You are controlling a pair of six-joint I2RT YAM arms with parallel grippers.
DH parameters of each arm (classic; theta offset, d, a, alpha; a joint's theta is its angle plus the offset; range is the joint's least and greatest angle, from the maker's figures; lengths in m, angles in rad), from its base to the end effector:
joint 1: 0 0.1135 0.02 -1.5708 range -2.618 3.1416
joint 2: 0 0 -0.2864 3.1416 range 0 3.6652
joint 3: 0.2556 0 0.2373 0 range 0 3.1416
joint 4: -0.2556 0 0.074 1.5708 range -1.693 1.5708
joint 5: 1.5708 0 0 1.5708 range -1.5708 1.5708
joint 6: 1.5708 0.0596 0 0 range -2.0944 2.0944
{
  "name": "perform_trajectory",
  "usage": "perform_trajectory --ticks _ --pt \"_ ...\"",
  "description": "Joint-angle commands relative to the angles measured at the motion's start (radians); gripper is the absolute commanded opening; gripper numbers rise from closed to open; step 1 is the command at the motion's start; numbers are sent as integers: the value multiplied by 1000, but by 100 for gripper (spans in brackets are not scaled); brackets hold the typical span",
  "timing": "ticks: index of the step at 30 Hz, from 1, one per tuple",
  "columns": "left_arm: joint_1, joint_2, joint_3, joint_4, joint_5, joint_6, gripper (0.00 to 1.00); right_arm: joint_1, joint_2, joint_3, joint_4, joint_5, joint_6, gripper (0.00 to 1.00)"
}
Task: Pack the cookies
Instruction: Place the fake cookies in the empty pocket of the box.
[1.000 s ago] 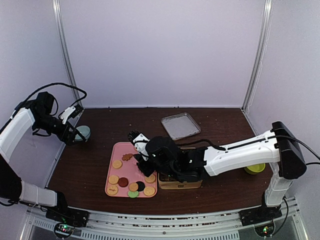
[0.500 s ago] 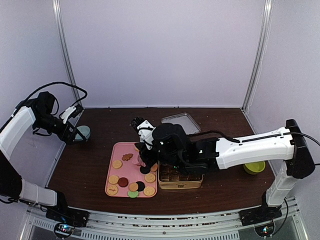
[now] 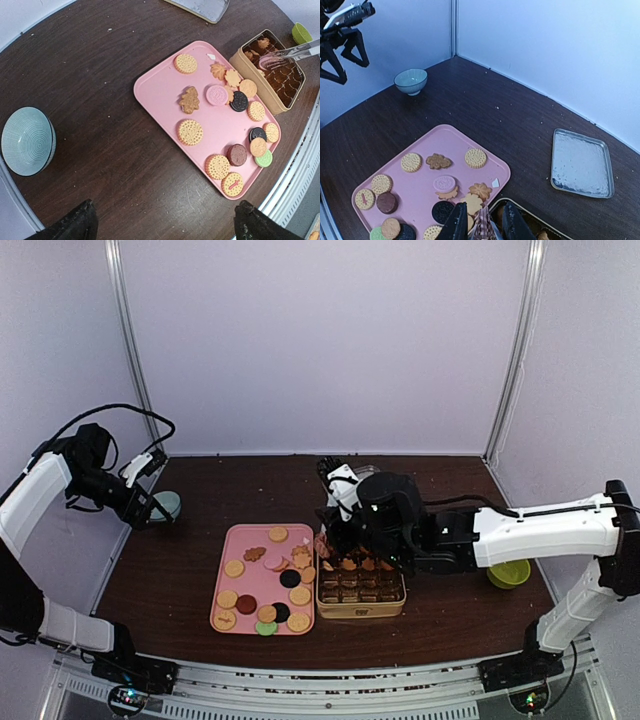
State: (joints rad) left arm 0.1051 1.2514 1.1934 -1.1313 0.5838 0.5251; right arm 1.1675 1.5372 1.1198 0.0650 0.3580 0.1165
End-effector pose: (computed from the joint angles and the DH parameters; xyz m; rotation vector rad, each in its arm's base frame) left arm 0.2111 -0.0108 0.3172 0.6754 2.4600 -0.5752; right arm 0.1630 0.3288 0.3167 -0.7533 1.7822 0.5238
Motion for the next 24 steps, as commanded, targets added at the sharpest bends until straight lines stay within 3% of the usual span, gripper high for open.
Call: perform_trajectory --ticks 1,24 --pt "5 9 20 -8 21 15 97 6 -52 -40 4 6 45 0" --pt "5 10 6 -8 33 19 98 10 -84 -93 -19 -26 92 0"
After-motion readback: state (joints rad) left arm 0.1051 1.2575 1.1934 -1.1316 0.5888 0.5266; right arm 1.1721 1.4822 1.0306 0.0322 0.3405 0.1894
